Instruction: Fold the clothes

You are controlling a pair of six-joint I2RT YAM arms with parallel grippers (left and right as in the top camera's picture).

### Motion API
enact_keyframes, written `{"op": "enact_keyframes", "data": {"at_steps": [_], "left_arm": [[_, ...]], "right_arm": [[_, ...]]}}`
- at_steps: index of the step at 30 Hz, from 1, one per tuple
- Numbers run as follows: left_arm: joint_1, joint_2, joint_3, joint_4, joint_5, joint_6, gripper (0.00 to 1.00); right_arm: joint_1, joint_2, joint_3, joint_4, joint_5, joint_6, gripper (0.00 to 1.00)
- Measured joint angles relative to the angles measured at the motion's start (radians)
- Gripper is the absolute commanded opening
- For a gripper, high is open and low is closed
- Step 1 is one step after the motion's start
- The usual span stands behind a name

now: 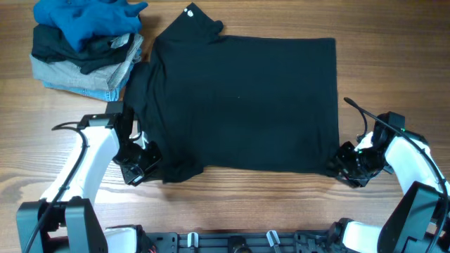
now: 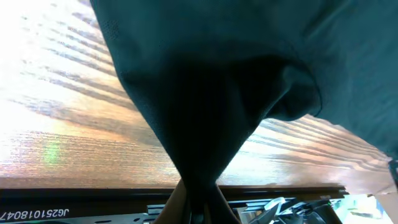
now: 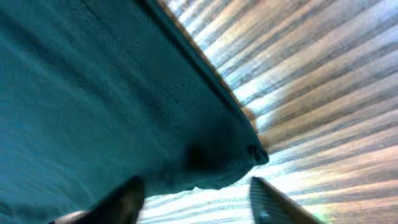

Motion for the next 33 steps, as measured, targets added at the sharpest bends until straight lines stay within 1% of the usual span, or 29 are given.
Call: {"op": "enact_keyframes", "data": {"at_steps": [4, 7, 9, 11, 12, 13, 15, 17, 20, 22, 23, 25, 26, 28, 33], "left_arm": [[0.000, 0.000, 0.012, 0.000, 0.000, 0.000, 0.04], [0.000, 0.000, 0.012, 0.001, 0.000, 0.000, 0.04], [0.000, 0.000, 0.012, 0.000, 0.000, 0.000, 0.04], [0.000, 0.000, 0.012, 0.001, 0.000, 0.000, 0.04], [0.000, 0.000, 0.012, 0.000, 0.000, 0.000, 0.04], [0.000, 0.000, 0.012, 0.000, 0.000, 0.000, 0.04], [0.000, 0.000, 0.012, -0.002, -0.001, 0.000, 0.04], [0.000, 0.000, 0.012, -0.004, 0.000, 0.000, 0.04], [0.000, 0.002, 0.029, -0.034, -0.002, 0.001, 0.04], [0.000, 0.001, 0.102, -0.064, -0.003, 0.003, 0.04], [0.000, 0.001, 0.158, -0.048, -0.004, 0.003, 0.04], [0.000, 0.001, 0.216, 0.087, -0.008, 0.015, 0.04], [0.000, 0.000, 0.224, 0.127, -0.011, 0.018, 0.04], [0.000, 0.000, 0.225, 0.202, -0.019, 0.031, 0.04], [0.000, 0.000, 0.225, 0.366, -0.026, 0.046, 0.04]], "right_arm": [[0.000, 0.000, -0.008, 0.031, 0.016, 0.023, 0.65], [0.000, 0.000, -0.049, 0.072, 0.025, 0.065, 0.62], [0.000, 0.000, -0.050, 0.079, 0.035, 0.094, 0.49], [0.000, 0.000, -0.053, 0.103, 0.041, 0.113, 0.25], [0.000, 0.000, -0.055, 0.102, 0.043, 0.114, 0.18], [0.000, 0.000, -0.055, 0.095, 0.045, 0.116, 0.12], [0.000, 0.000, -0.055, 0.060, 0.045, 0.113, 0.04], [0.000, 0.002, -0.020, -0.016, 0.048, 0.096, 0.04], [0.000, 0.004, 0.115, -0.127, 0.037, 0.063, 0.04], [0.000, 0.003, 0.209, -0.129, -0.032, 0.032, 0.04], [0.000, 0.003, 0.223, -0.104, -0.071, 0.018, 0.04], [0.000, 0.003, 0.228, 0.019, -0.133, 0.011, 0.04], [0.000, 0.003, 0.229, 0.058, -0.145, 0.014, 0.04], [0.000, 0.003, 0.228, 0.104, -0.159, 0.028, 0.04], [0.000, 0.003, 0.228, 0.155, -0.150, 0.135, 0.04]]}}
